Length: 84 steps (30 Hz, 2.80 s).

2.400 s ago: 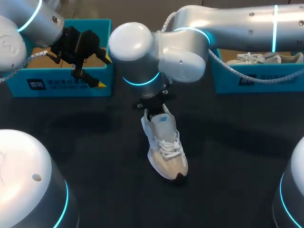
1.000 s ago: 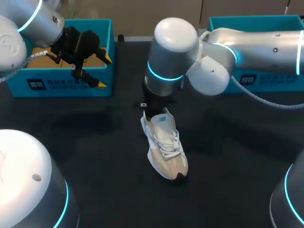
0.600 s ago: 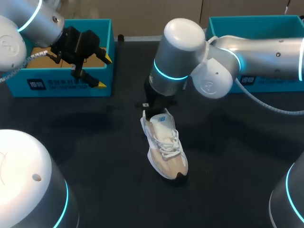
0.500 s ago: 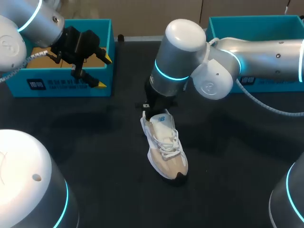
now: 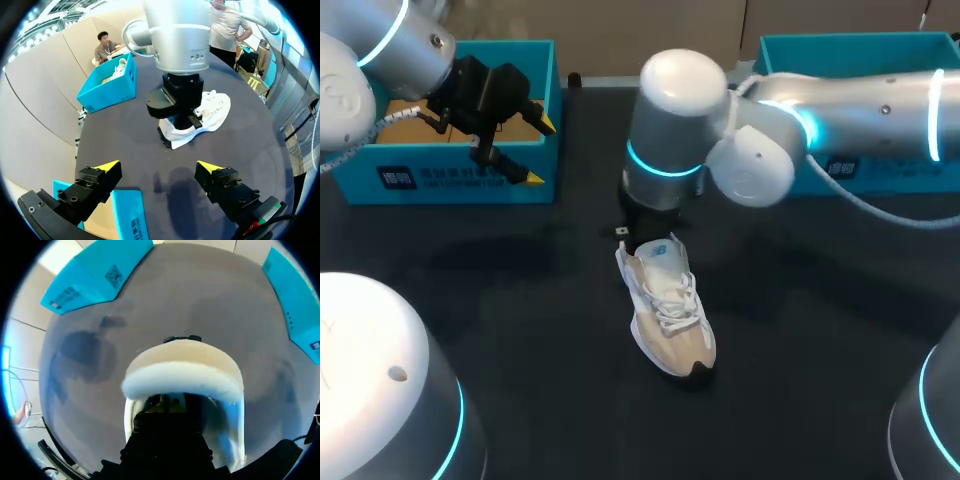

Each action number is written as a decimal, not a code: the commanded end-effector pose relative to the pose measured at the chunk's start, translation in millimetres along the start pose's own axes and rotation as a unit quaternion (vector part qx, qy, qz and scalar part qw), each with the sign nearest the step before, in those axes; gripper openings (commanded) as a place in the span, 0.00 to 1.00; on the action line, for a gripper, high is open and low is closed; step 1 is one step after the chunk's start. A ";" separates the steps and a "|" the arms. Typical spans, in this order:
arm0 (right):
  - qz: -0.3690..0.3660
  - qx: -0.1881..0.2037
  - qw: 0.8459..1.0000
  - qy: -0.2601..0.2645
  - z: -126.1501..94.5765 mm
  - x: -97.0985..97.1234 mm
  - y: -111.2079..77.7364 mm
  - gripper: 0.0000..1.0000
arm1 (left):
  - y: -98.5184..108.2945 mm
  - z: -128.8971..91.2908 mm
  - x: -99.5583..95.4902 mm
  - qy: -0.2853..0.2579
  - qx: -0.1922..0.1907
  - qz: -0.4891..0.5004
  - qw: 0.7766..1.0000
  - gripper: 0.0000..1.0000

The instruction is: Take the shoe out of the shoebox, open the shoe tongue, remove and reinsert the insole, then place the shoe into the shoebox

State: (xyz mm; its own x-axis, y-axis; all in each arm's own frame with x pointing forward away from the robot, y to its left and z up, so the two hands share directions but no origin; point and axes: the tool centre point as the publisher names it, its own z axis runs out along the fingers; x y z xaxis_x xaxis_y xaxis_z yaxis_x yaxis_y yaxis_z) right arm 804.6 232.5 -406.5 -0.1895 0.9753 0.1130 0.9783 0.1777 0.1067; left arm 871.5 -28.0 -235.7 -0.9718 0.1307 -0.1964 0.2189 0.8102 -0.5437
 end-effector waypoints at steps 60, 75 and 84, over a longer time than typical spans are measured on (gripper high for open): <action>-0.045 0.247 0.964 -0.085 -67.6 -31.8 -58.2 1.00 | 0.0 -0.2 0.4 0.000 -0.001 0.000 1.000 1.00; -0.062 0.244 0.964 -0.086 -70.4 -22.0 -51.3 1.00 | 0.0 -0.2 0.4 0.000 -0.001 0.000 1.000 1.00; -0.050 0.225 0.967 -0.105 -95.3 -20.8 -53.2 1.00 | 0.0 -0.2 0.4 0.000 -0.001 0.000 1.000 1.00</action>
State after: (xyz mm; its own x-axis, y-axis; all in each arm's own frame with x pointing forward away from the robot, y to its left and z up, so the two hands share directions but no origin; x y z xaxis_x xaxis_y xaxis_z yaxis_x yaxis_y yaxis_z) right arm 753.3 192.8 -330.2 -0.3125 0.9470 -0.0743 0.8951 0.2674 -0.3569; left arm 871.5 -28.0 -235.7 -0.9718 0.1307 -0.1964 0.2189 0.8102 -0.5437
